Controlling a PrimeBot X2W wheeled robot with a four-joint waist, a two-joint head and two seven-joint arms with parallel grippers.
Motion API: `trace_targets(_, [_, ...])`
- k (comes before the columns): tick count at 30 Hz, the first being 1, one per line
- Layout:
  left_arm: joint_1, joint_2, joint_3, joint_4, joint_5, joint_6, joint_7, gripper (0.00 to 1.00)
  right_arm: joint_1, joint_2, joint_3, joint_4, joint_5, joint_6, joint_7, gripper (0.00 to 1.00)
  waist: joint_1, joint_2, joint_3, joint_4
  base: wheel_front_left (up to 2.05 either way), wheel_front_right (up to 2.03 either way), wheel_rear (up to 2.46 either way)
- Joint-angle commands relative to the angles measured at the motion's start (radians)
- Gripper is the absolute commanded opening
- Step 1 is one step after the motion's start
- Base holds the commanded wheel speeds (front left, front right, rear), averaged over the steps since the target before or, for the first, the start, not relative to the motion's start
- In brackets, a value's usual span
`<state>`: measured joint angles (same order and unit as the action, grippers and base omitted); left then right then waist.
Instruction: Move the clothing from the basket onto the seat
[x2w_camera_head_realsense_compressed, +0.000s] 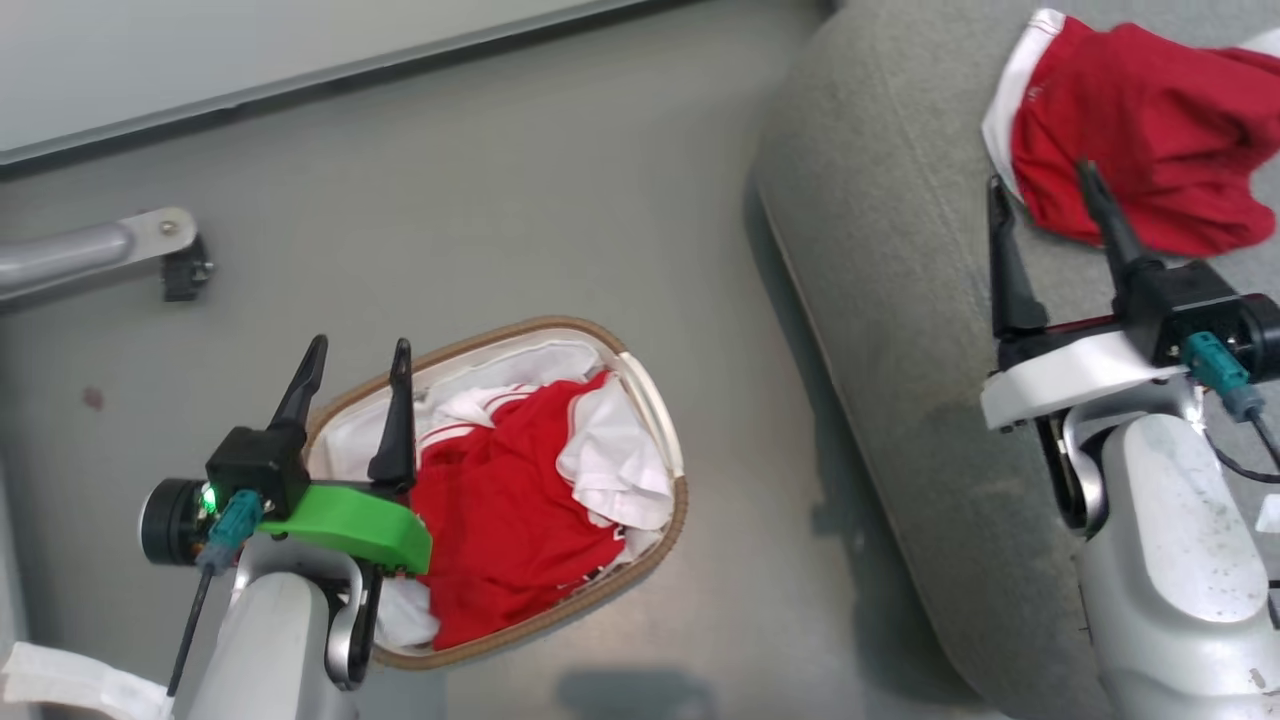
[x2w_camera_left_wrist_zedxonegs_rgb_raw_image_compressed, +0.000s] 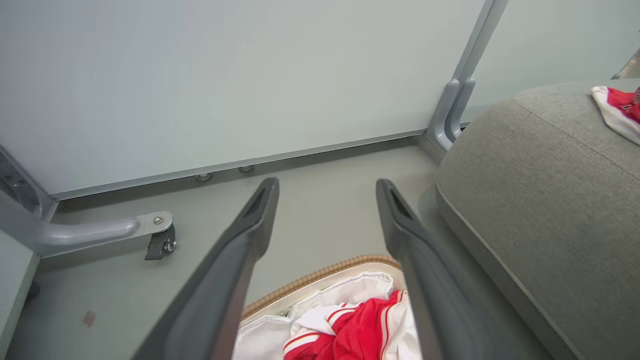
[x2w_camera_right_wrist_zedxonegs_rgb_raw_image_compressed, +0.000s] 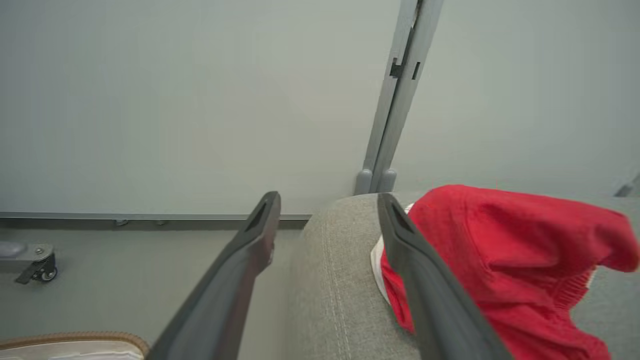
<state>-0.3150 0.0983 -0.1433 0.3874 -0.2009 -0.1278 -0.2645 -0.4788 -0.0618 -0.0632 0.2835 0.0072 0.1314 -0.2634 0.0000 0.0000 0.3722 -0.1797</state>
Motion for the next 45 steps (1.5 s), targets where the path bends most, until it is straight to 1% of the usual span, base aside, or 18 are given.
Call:
trace_targets(1, [0.024,-0.007,0.021,0.006,0.006,-0.003,0.0,1.0,0.026,-0.002,0.009,0.006,0.005,-0.001,-0.002,1.0,0.0,0.0,-0.06,0.081,0.0,0.0,0.0])
trace_targets(8, [0.063,-0.026,0.113,0.029,0.028,-0.002,0.001,1.0,0.046,0.007,0.074,0.044,0.031,-0.001,-0.002,1.0,0.0,0.0,-0.097,0.133,0.0,0.0,0.0])
trace_targets(9, [0.069,-0.029,0.128,0.032,0.03,-0.002,0.0,1.0,0.051,0.008,0.085,0.05,0.049,-0.001,-0.002,1.0,0.0,0.0,-0.103,0.138,0.0,0.0,0.0])
trace_targets(15, [0.106,-0.039,0.186,0.048,0.048,-0.001,0.0,1.0,0.076,0.009,0.132,0.076,0.101,-0.001,-0.002,1.0,0.0,0.0,-0.145,0.151,0.0,0.0,0.0])
trace_targets(21, [0.146,-0.045,0.213,0.061,0.059,0.0,0.0,1.0,0.116,0.009,0.158,0.104,0.118,-0.001,-0.002,1.0,0.0,0.0,-0.196,0.15,0.0,0.0,0.0])
trace_targets(25, [0.183,-0.046,0.218,0.069,0.055,0.004,0.0,1.0,0.156,0.009,0.16,0.12,0.117,-0.001,-0.002,1.0,0.0,0.0,-0.234,0.147,0.0,0.0,0.0])
trace_targets(31, [0.246,-0.047,0.191,0.068,0.021,0.021,0.0,1.0,0.206,0.009,0.172,0.141,0.118,-0.001,-0.002,1.0,0.0,0.0,-0.286,0.135,0.0,0.0,0.0])
trace_targets(38, [0.275,-0.046,0.168,0.066,0.007,0.039,0.0,1.0,0.238,0.009,0.169,0.143,0.124,-0.001,-0.002,1.0,0.0,0.0,-0.308,0.133,0.0,0.0,0.0])
trace_targets(45, [0.294,-0.046,0.153,0.071,0.01,0.039,0.0,1.0,0.266,0.009,0.167,0.154,0.131,-0.001,-0.002,1.0,0.0,0.0,-0.318,0.13,0.0,0.0,0.0])
